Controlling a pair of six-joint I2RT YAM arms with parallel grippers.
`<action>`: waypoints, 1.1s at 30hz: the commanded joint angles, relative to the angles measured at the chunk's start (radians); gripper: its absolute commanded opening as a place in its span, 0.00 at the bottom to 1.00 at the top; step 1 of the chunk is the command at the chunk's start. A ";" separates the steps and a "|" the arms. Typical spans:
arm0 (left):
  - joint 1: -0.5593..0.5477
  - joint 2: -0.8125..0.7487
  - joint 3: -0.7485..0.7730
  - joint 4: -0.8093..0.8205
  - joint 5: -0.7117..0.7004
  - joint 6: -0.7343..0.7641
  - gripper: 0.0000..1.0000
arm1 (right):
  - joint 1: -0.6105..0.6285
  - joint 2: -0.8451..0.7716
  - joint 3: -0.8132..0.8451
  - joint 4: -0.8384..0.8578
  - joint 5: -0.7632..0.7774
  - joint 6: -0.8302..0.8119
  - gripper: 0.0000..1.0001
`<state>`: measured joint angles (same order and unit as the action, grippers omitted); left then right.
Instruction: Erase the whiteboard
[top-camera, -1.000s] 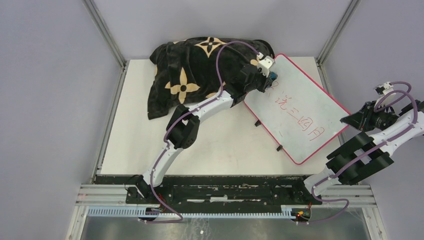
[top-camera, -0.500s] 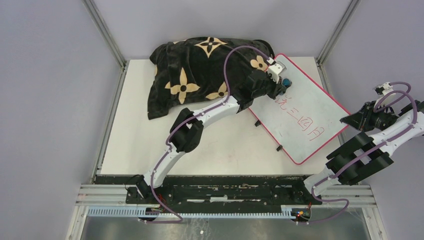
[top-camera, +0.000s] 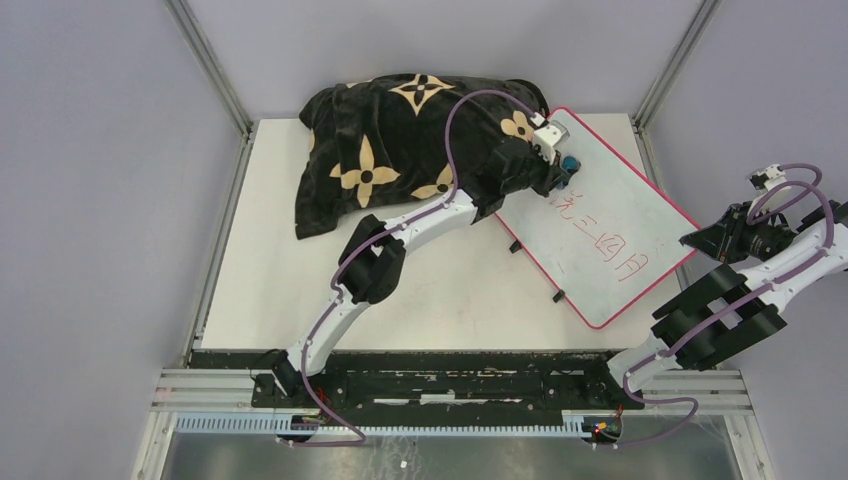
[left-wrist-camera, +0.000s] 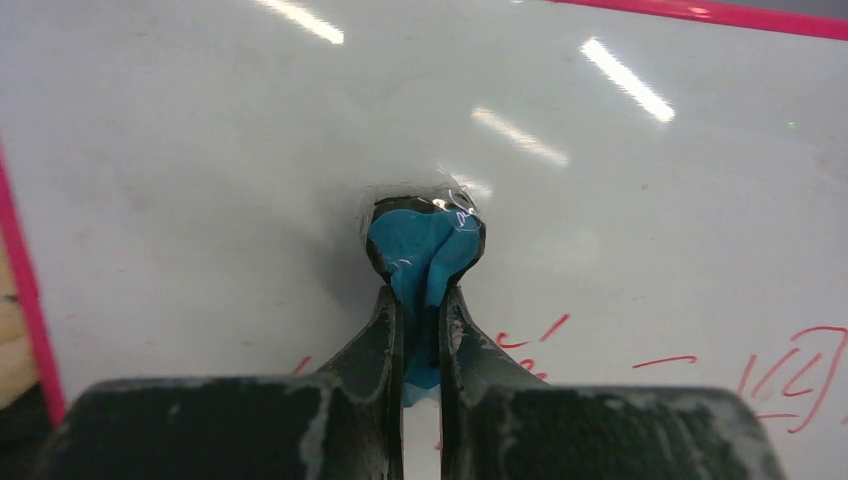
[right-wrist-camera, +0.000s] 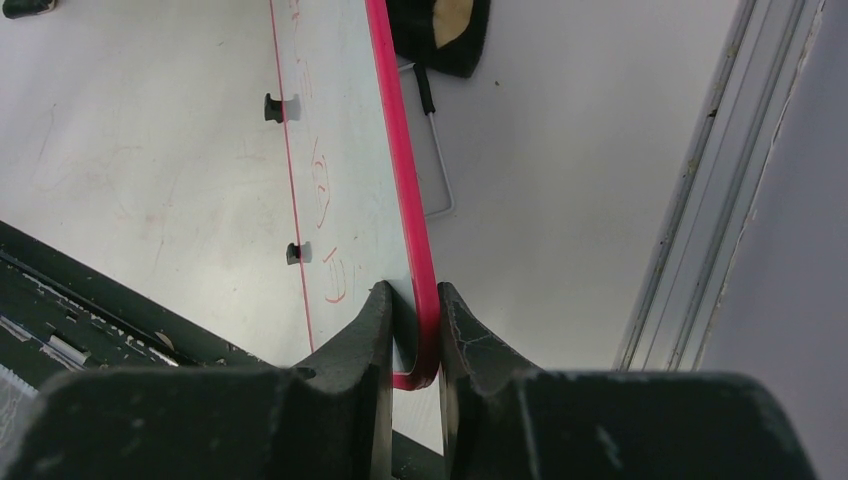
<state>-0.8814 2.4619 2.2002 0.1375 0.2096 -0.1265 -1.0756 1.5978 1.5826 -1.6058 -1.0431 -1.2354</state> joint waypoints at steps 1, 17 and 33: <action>0.069 0.028 0.022 -0.042 -0.081 -0.025 0.03 | -0.004 -0.029 -0.012 -0.155 0.050 -0.076 0.01; 0.037 -0.053 -0.149 -0.021 -0.093 -0.027 0.03 | -0.004 -0.036 -0.027 -0.157 0.049 -0.078 0.01; -0.139 -0.125 -0.264 0.113 -0.054 -0.137 0.03 | -0.004 -0.066 -0.041 -0.156 0.062 -0.085 0.01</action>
<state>-1.0008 2.3631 1.9560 0.2337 0.1108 -0.2047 -1.0821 1.5757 1.5578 -1.6051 -1.0424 -1.2385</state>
